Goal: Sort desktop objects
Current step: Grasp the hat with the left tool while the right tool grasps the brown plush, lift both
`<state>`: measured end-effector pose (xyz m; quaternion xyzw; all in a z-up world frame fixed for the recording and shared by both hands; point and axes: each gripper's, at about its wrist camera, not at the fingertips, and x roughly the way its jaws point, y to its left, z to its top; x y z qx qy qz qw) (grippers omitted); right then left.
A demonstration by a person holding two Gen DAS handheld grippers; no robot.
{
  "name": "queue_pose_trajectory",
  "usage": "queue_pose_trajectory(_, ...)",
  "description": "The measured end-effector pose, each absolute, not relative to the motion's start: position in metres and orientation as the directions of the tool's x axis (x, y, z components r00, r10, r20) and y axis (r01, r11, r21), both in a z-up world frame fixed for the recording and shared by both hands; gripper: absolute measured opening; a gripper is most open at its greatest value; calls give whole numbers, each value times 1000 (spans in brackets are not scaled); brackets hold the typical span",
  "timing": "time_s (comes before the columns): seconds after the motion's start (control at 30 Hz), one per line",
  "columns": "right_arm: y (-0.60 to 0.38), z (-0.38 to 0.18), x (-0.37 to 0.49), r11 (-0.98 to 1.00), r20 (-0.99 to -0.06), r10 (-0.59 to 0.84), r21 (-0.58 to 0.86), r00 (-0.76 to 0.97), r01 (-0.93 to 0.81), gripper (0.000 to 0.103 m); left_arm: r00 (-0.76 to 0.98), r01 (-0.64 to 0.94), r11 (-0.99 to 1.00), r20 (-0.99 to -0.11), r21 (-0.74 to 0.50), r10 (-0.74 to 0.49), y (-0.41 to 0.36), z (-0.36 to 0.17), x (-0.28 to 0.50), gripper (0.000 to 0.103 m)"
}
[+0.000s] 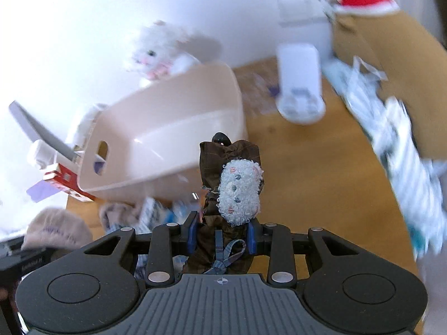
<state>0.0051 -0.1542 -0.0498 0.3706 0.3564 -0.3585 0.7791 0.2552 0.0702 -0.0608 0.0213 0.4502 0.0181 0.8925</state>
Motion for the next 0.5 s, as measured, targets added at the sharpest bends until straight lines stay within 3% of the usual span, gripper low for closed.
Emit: queue_pose_trajectory(0.5,-210,-37,63,525,-784,-297,343,546,779,32,646,36,993,-760,110,61,42,-42,346,26)
